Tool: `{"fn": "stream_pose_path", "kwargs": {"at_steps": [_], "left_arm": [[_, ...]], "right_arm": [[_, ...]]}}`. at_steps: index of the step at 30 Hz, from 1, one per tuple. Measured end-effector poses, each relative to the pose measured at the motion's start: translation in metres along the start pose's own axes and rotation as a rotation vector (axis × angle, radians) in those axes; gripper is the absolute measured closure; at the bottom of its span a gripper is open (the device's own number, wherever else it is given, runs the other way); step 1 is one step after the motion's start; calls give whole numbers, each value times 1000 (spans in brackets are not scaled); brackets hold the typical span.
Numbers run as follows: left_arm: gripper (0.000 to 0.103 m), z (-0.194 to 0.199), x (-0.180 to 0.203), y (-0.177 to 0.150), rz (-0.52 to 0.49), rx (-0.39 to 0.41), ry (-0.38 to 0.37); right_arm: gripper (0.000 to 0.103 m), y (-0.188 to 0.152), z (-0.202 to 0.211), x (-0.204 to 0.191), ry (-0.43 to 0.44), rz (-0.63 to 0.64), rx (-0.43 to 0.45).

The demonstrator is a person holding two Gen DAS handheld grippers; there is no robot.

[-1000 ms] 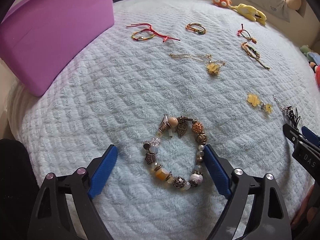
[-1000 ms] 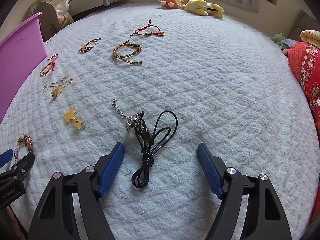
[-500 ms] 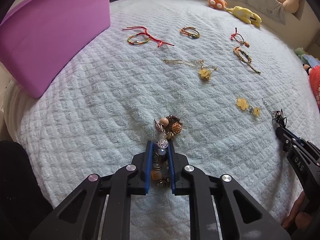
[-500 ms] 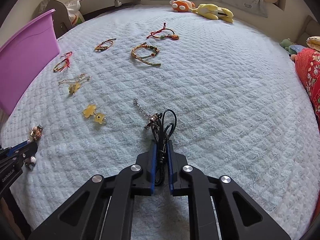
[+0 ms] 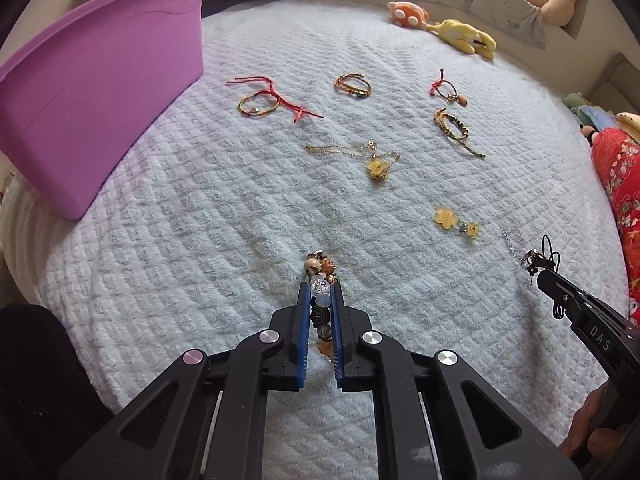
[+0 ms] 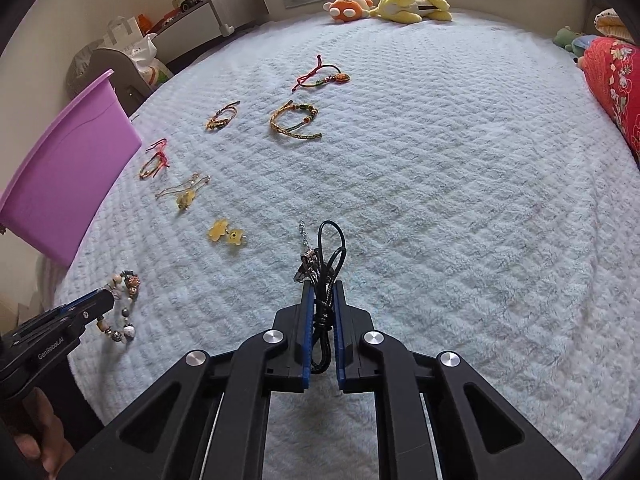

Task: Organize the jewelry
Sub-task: 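Carry the bracelet and necklace in both grippers over the pink tub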

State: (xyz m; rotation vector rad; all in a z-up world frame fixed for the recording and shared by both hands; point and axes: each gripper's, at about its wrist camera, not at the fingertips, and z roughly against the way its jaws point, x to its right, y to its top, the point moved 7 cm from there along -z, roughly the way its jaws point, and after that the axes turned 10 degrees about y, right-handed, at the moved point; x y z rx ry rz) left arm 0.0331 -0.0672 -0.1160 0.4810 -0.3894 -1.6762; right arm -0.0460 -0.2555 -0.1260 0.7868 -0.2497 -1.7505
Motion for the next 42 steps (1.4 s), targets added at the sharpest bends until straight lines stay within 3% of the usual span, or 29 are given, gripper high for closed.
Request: {"fn": "stream_pose_path", "kwargs": {"at_steps": [6,24,33,42], "left_arm": [[93,7,-4,4,-8,-5,-58],[93,45,-39,35,-31,38,-94],[93,77,-67,80,-34,120,-85],[93,117,-104,139,-21,213,-81]], "right_arm": [[94,-3,12,-6,-4,-11,9],[94,22,29,-78,57,47,37],[94,57,31,-130,103,108,62],[94,113,30,-200,173,198,110]]}}
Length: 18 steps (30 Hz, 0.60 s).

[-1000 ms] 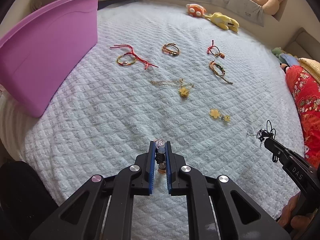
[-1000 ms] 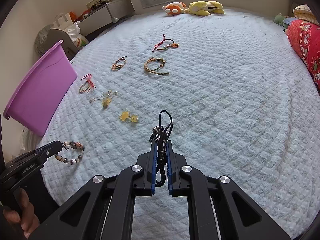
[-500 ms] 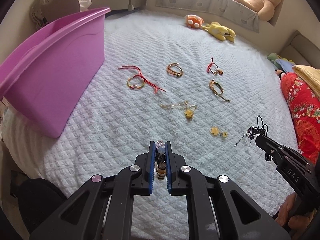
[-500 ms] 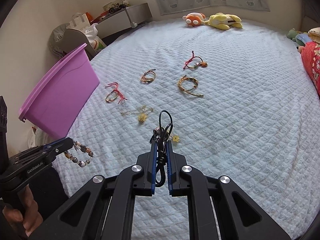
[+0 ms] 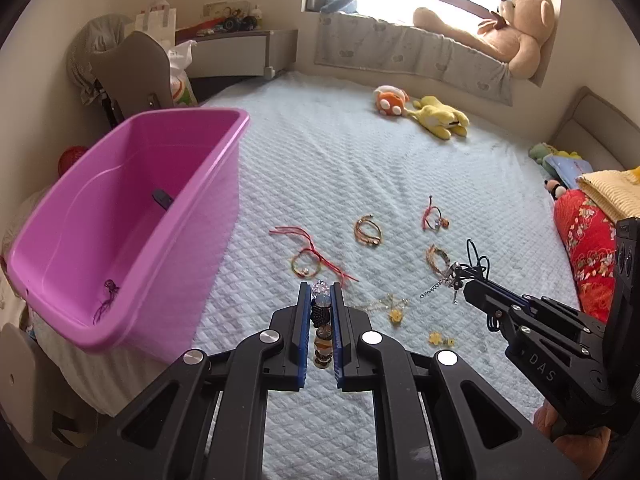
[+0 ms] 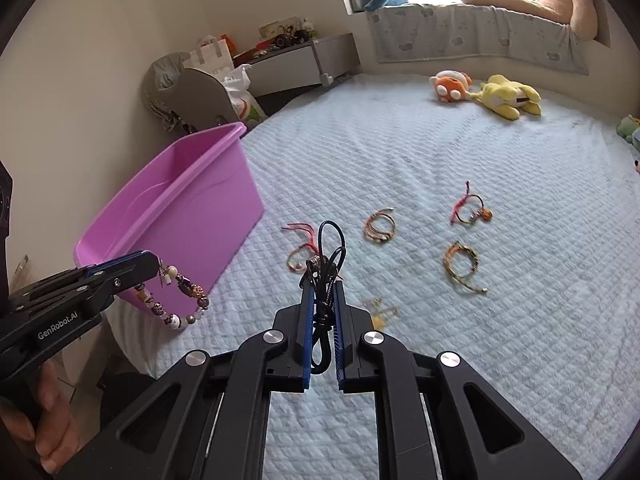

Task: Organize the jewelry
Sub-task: 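Carry the bracelet and necklace in both grippers over the pink tub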

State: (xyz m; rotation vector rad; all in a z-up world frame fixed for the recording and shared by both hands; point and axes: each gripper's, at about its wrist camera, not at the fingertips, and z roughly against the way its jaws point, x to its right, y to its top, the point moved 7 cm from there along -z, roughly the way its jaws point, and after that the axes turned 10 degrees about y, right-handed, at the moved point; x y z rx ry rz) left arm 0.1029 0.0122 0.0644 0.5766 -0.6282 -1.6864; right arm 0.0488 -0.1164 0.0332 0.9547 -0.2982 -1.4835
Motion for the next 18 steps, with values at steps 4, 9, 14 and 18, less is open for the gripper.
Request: {"fn": "stream_pose_path", "kwargs": {"at_steps": [4,9,14,18], "left_arm": [[93,9,-22,28,21,30,11],[93,23,-52,63,42,81,21],[93,27,-96,95,73,119,77],[93,15,-137,104,102,107,146]], "right_arm": [[94,30,-15,-27,43,33,11],[94,71,-31,-67,102,94,33],[94,109,-52,-112,169,152,45],[94,124,-80,-147,214,193,14]]}}
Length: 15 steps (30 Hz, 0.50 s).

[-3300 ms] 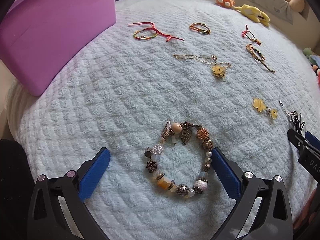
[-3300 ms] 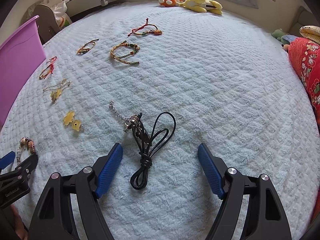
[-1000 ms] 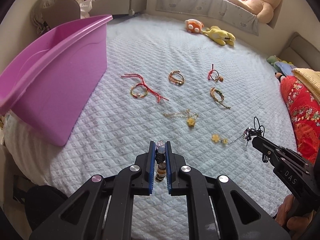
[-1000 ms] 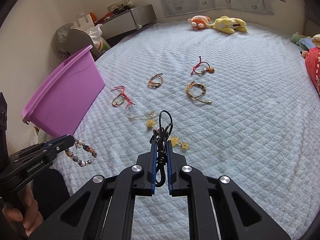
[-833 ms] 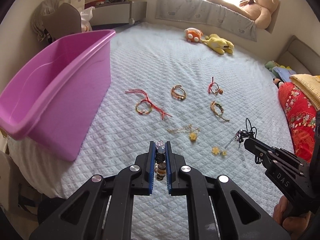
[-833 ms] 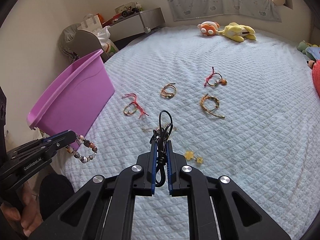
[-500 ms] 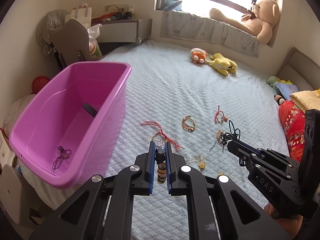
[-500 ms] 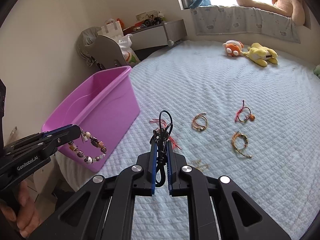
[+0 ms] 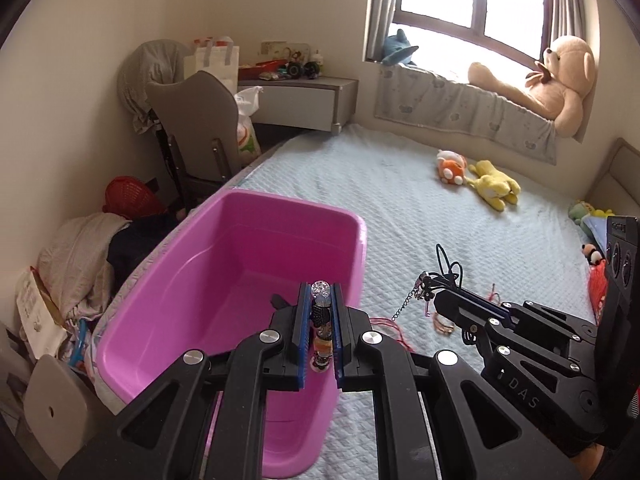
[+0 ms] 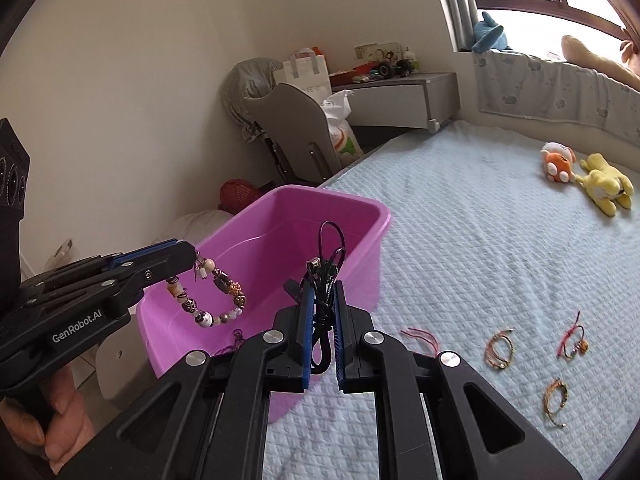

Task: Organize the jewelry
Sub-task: 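Carry the bracelet and necklace in both grippers over the pink tub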

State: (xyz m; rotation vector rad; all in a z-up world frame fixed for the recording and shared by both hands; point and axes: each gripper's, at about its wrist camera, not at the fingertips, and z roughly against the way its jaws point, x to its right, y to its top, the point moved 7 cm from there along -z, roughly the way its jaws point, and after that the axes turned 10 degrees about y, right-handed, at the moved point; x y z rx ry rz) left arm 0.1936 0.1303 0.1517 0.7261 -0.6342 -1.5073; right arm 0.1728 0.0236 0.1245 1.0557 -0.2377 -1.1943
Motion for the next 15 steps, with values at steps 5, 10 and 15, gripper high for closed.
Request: {"fn": "stream_pose_path", "kwargs": {"at_steps": [5,10,15], "left_arm": [[93,-42,-43,-13,26,-75,86],[93,-85,-80,-36,62,-176,144],[93,-118,-99,-58,75,-269,176]], "right_arm": [[94,7,-52,-24,58,19,-74],[94,-1,-106,-37,83,18,-180],[94,-13,-145,-39,69,20,-283]]}}
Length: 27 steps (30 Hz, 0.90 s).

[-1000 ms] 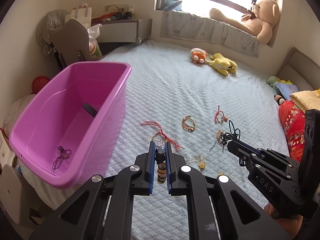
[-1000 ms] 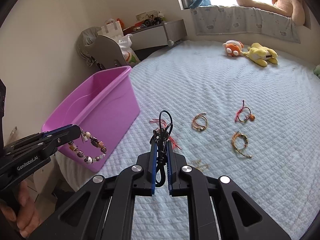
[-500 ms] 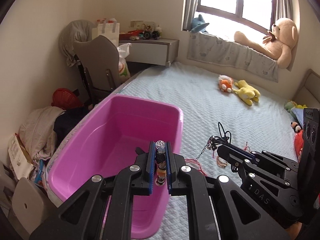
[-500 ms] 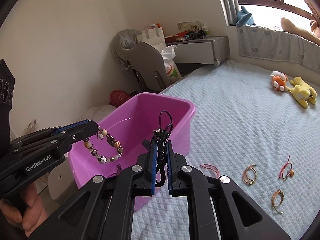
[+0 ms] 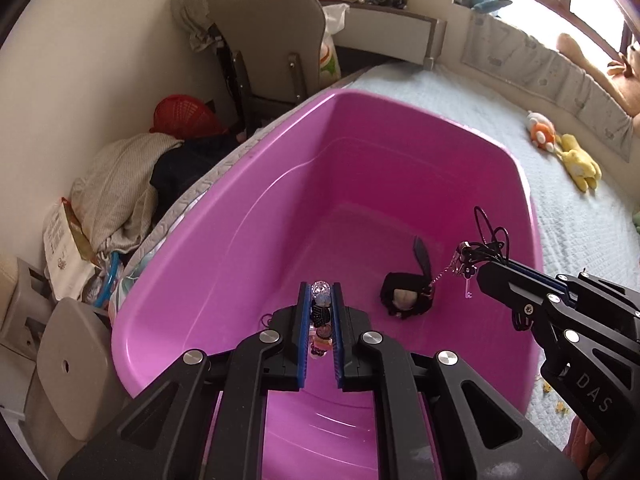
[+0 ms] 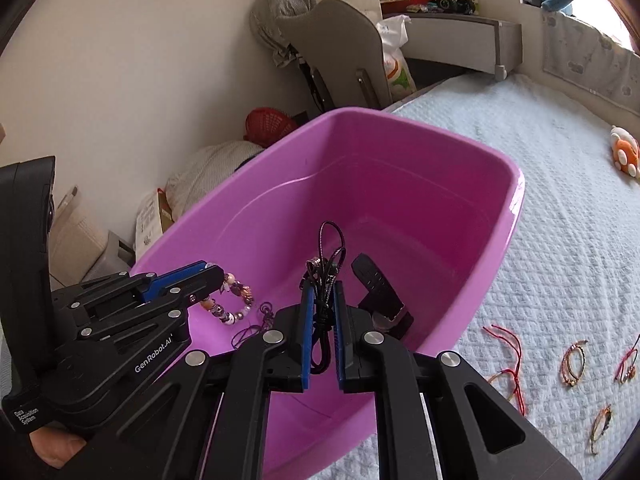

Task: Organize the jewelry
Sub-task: 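Carry the bracelet and necklace in both grippers over the pink tub, then open both grippers to drop the bracelet and necklace into the tub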

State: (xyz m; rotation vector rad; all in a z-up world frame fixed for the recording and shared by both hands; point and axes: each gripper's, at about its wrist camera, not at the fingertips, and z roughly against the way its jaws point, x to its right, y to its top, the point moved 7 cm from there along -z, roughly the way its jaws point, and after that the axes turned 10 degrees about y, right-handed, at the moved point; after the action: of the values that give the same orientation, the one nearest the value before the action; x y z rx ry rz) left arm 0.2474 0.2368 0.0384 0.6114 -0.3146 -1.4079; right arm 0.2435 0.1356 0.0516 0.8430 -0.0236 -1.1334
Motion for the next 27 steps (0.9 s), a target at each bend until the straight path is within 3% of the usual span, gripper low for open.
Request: {"fn": "stream_pose_path", "kwargs": {"at_steps": [6,7,8,9,10,11,27], "left_arm": [[91,-20,-5,-4,6,-54,29],[88,-20,-5,-4,4,-49,42],[77,-18,-6,-4,-1,-44,55],[51,-17,-5,-3,-6,-38,61],[34,-14,-6,-2,-7,-28,69],[24,-11,-10,-1,1,-6,102],[15,2,-14,-4,27,-4,91]], "right_arm": [[93,0,-28,8,-44,-15,-80],[83,0,-28,9,-52,-15,-85],[71,1,-29,10,-65,-12,-84],[65,3,-28,10,-76,-4,-75],[54,3,-26,9,-87,3,-64],[52,4,-23,11,-101,4,-52],[46,-2,4,17,-142,-29,-11]]}}
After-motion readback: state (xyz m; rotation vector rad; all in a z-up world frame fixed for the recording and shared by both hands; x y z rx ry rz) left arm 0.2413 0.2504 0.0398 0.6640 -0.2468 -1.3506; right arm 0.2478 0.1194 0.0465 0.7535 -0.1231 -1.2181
